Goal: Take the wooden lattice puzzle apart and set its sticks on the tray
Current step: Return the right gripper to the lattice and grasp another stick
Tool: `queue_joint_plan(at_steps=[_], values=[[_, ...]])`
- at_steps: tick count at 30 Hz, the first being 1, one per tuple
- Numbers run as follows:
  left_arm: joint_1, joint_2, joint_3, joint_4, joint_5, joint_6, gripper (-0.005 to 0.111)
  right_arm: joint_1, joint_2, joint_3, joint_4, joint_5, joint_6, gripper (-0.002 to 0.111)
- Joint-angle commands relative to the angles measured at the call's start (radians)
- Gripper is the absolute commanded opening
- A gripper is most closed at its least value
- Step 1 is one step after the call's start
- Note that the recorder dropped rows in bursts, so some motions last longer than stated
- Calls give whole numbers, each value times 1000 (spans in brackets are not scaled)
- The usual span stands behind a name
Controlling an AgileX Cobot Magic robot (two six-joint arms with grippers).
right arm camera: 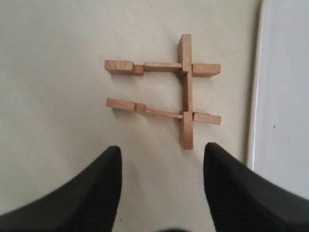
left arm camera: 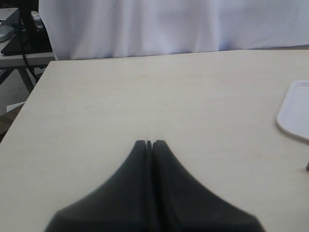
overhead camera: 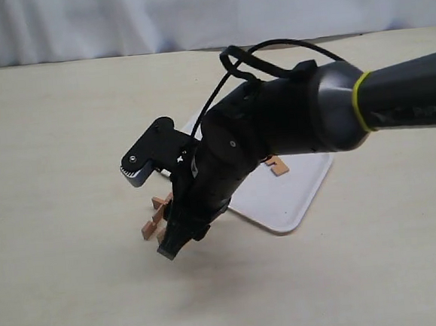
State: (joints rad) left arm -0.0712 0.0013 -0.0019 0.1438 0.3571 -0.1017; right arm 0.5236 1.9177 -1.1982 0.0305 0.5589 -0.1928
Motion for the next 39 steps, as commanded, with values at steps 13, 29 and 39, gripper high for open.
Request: queue_joint_plan(at_steps=[13,29,39], values=[[-5,-1,2,2,-9,-1,0,-1,111,-5,-188,-117,149,49],[-5,-1,2,2,-9,-1,0,-1,116,-5,-231,-94,187,5],[-5,-1,2,2,-9,-1,0,2,-11,-5,-230,-45,173,5]])
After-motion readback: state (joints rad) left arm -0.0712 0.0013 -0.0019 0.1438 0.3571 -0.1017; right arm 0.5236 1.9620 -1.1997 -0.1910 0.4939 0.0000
